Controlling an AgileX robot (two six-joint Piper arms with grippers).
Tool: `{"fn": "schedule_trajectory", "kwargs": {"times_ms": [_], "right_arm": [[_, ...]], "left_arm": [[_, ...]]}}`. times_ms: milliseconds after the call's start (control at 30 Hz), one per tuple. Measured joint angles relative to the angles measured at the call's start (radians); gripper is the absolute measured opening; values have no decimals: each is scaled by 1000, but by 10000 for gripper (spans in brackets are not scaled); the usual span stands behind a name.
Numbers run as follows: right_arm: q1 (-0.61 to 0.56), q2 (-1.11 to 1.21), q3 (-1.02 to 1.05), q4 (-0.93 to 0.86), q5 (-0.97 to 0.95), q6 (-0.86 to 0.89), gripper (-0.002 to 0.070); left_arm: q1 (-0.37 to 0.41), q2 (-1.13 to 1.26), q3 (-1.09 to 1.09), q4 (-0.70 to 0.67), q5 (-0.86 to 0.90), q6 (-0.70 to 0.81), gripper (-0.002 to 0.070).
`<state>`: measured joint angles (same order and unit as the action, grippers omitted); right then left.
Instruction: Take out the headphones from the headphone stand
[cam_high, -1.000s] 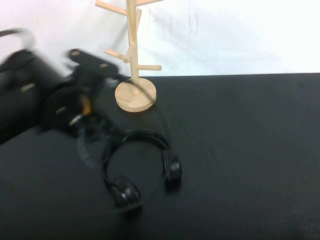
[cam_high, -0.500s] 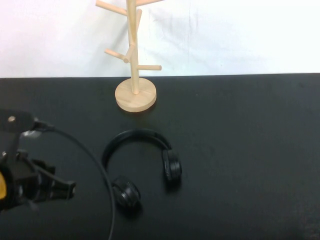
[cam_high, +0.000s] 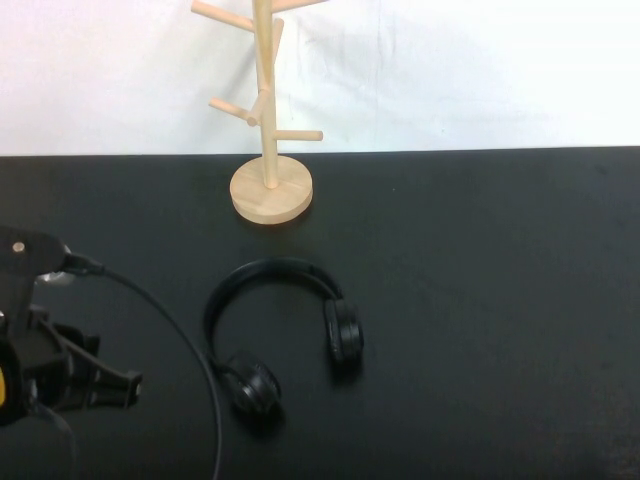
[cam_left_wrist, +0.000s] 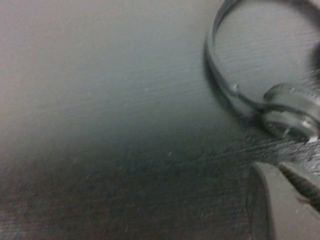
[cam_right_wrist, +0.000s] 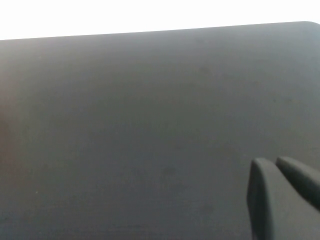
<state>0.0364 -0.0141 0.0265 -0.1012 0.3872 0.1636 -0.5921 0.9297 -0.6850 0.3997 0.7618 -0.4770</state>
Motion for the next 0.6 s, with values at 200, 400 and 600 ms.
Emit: {"fn": "schedule_trajectory", "kwargs": {"times_ms": [200,400,600], "right_arm": [[0,0,0,0,0,0,-9],[0,0,0,0,0,0,-9],[0,0,0,0,0,0,-9]], "left_arm": [[23,-129,118,-20,-200,62,-3],[188,-366,339,-226,-493,336,-3],[357,-647,595,-307,-875,467,-3]]}}
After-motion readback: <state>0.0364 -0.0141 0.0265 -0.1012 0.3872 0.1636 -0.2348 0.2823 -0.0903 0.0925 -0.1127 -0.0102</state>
